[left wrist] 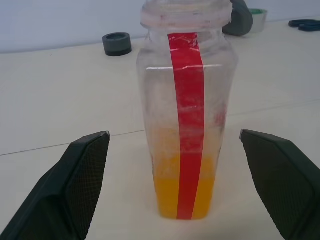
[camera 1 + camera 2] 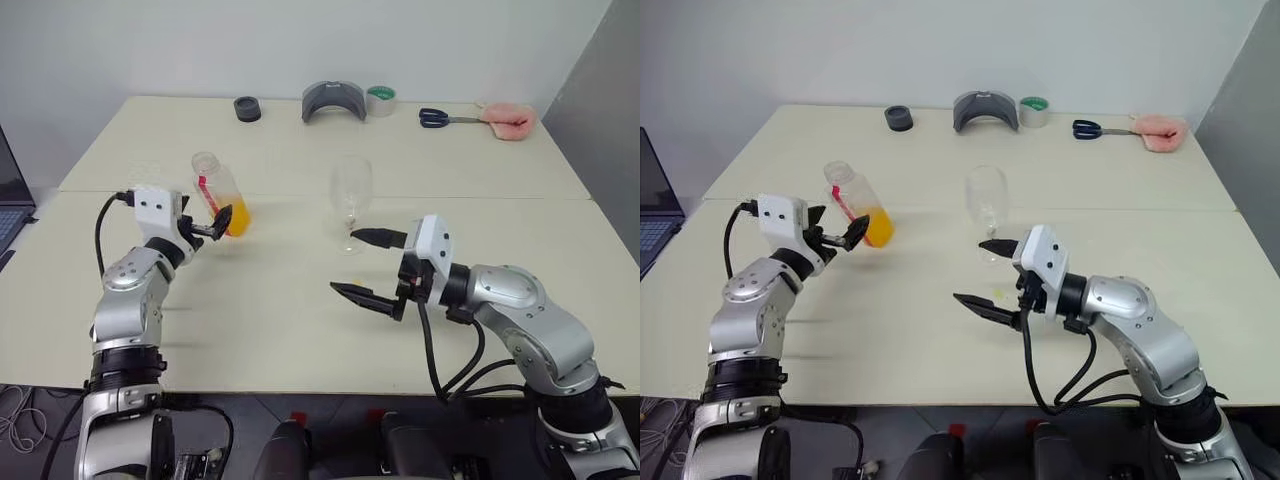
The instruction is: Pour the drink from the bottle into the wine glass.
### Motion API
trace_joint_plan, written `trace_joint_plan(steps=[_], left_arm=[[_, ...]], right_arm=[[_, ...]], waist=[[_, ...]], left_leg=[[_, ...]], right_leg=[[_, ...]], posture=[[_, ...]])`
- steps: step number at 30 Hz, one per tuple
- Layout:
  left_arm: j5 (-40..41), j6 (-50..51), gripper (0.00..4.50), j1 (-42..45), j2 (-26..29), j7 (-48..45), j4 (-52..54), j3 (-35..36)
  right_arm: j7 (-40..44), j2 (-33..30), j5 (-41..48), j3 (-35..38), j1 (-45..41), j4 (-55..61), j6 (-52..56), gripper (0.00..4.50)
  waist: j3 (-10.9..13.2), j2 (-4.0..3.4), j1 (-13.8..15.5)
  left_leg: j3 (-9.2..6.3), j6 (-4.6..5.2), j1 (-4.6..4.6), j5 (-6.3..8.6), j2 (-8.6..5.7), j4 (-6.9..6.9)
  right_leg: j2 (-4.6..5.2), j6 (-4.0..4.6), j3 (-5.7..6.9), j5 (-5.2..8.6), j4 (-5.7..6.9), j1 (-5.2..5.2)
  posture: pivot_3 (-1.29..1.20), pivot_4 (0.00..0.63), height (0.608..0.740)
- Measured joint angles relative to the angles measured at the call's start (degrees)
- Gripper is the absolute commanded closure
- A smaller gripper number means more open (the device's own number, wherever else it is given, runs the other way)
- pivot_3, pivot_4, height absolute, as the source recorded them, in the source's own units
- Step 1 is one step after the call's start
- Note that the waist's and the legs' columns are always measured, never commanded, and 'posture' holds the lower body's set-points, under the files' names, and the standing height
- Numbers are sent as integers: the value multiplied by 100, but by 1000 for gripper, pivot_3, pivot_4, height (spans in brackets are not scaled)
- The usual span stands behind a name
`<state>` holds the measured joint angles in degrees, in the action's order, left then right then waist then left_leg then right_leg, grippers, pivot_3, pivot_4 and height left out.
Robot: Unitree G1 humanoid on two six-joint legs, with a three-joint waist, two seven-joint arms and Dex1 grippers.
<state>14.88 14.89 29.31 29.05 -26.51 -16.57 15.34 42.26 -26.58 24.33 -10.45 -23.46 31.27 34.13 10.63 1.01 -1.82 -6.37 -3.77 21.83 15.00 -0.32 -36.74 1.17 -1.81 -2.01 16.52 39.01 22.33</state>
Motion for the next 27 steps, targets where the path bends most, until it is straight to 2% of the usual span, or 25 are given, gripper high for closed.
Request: trace_joint_plan(steps=[21, 27], left_arm=[[-338, -1244, 0, 1398, 117, -714, -2416, -355], [-363, -1426, 1848, 1430, 115, -795, -2659, -368]], right_arm=[[-112, -71, 17, -33, 210, 284, 124, 45], [-106, -85, 2, -31, 150, 189, 101, 0]], waist=[[0, 1, -5], [0, 1, -10]], left_leg=[[-3, 0, 4, 0, -2, -4], [-3, 0, 5, 0, -2, -7]], right_leg=[[-1, -1, 5, -1, 2, 1], [-1, -1, 4, -1, 4, 2]], posture=[[0, 150, 740], [0, 150, 740]])
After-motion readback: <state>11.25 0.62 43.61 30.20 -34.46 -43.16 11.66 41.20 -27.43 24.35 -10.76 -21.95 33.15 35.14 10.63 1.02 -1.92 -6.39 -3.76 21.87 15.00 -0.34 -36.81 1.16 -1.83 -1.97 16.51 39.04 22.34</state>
